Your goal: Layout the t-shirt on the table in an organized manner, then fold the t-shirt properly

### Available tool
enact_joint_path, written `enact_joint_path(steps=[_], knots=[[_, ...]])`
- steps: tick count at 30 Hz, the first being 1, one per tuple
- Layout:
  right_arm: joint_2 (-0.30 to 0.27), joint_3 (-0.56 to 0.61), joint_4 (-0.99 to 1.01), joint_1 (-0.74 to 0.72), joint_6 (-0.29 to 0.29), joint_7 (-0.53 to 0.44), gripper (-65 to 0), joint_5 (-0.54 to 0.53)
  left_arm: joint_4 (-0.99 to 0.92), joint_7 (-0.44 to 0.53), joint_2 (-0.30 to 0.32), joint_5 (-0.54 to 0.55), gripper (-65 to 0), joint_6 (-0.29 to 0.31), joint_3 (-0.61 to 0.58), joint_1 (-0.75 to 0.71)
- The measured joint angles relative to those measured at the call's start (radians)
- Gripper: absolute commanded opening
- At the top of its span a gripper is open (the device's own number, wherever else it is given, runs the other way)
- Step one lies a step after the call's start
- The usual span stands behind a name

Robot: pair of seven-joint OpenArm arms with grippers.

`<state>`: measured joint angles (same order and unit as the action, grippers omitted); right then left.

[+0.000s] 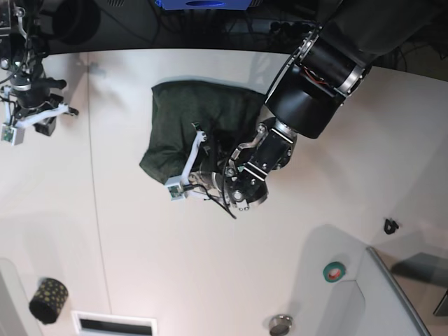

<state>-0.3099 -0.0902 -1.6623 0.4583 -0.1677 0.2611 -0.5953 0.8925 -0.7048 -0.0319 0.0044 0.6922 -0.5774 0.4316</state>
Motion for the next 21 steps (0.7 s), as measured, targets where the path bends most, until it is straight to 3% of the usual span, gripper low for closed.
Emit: enact_joint_path(steps=[11,21], knots=[[0.0,0.0,0.0,0.0,0.0,0.0,-59.3,0.0,-0.001,0.005,-0.006,0.011,-65.0,0.0,0.006,-0.005],[0.0,0.0,0.0,0.0,0.0,0.0,-59.3,0.0,0.0,0.024,0.043,0.048,-65.0,0.008,0.01,-0.005]])
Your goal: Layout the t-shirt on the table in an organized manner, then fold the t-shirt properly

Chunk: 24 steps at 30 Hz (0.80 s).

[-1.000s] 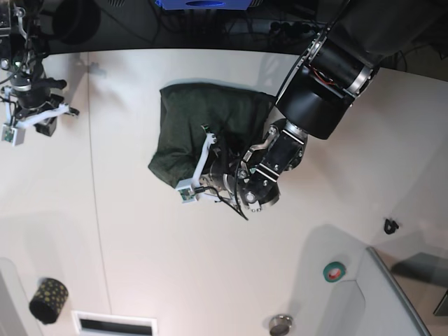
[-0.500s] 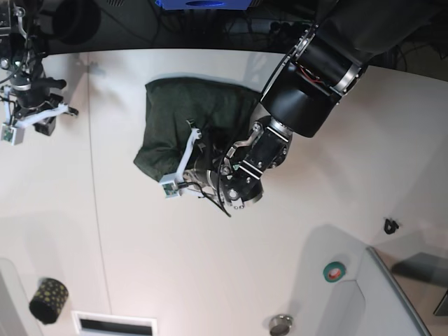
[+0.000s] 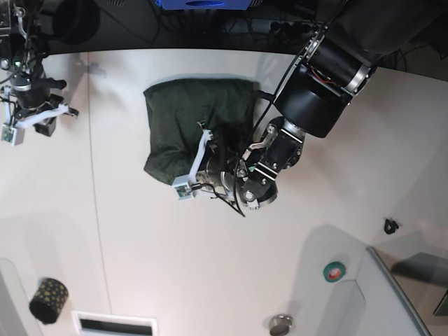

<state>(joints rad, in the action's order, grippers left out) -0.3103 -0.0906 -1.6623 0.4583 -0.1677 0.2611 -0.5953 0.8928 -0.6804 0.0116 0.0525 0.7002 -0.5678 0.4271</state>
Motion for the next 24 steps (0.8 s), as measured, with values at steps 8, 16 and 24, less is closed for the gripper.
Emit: enact_joint_path(steps=[8,16,24], knots=[[0.0,0.001,0.0,0.0,0.0,0.0,-59.3,0.0,0.0,0.0,-0.001,0.0,-65.0,0.0,0.0,0.0],[0.0,0.001,0.0,0.008,0.0,0.0,-59.3,0.0,0.006,0.0,-0.001,-0.012,-65.0,0.0,-0.004,0.0],[0.0,0.001,0.0,0.007,0.0,0.0,-59.3,0.0,0.006,-0.005,-0.001,-0.011,-52.8,0.0,-0.01,0.005]])
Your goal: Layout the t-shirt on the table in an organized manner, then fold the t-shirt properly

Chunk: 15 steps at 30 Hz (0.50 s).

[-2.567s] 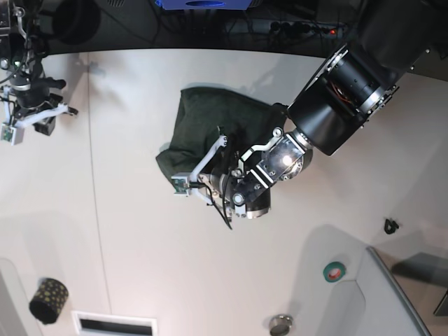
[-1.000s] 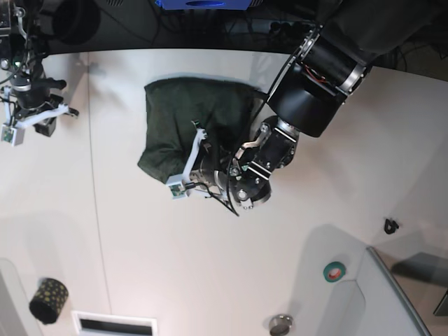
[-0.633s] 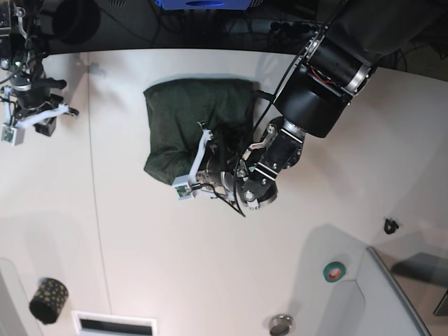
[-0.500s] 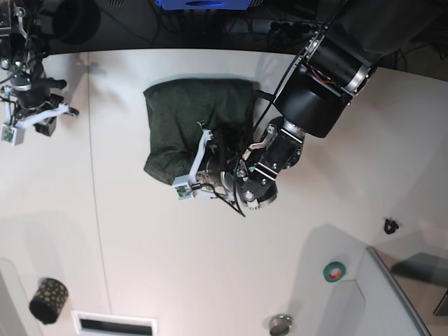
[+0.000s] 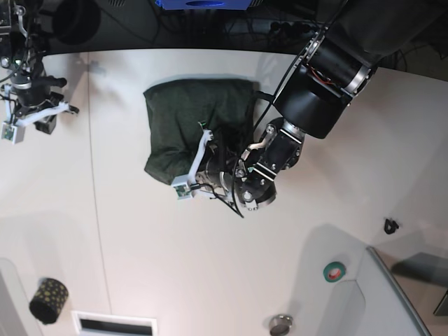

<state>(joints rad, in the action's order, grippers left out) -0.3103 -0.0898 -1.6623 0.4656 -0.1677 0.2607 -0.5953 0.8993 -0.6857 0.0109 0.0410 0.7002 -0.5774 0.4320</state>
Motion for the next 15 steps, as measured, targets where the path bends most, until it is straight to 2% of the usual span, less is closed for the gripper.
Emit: enact_joint_path(steps=[3,15], knots=[[0.0,0.0,0.0,-0.002,0.0,0.0,-59.3,0.0,0.0,-0.003,0.0,-0.002,-44.6,0.0,0.0,0.003],[0.0,0.0,0.0,-0.002,0.0,0.0,-59.3,0.0,0.0,-0.022,0.006,-0.03,-22.1,0.0,0.006,0.03]])
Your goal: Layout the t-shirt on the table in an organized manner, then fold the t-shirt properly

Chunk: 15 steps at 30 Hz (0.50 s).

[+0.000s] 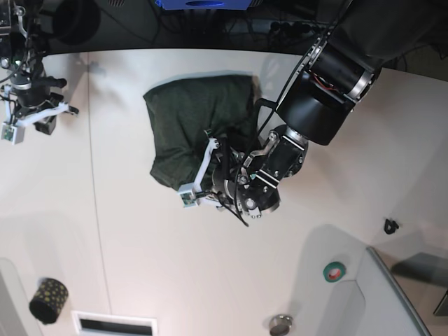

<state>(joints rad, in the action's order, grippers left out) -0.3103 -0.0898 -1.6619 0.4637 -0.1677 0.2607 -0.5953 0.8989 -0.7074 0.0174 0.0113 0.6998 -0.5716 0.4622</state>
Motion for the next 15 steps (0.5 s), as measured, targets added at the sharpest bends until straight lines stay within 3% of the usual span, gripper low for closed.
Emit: enact_joint_path(steps=[8,15], knots=[[0.0,0.0,0.0,0.0,0.0,0.001,-59.3,0.0,0.085,-0.021,0.002,-0.004,-21.4,0.0,-0.003,0.028],[0.0,0.0,0.0,0.0,0.0,0.002,-59.3,0.0,0.225,-0.108,0.007,-0.003,-21.7,0.0,-0.002,0.045]])
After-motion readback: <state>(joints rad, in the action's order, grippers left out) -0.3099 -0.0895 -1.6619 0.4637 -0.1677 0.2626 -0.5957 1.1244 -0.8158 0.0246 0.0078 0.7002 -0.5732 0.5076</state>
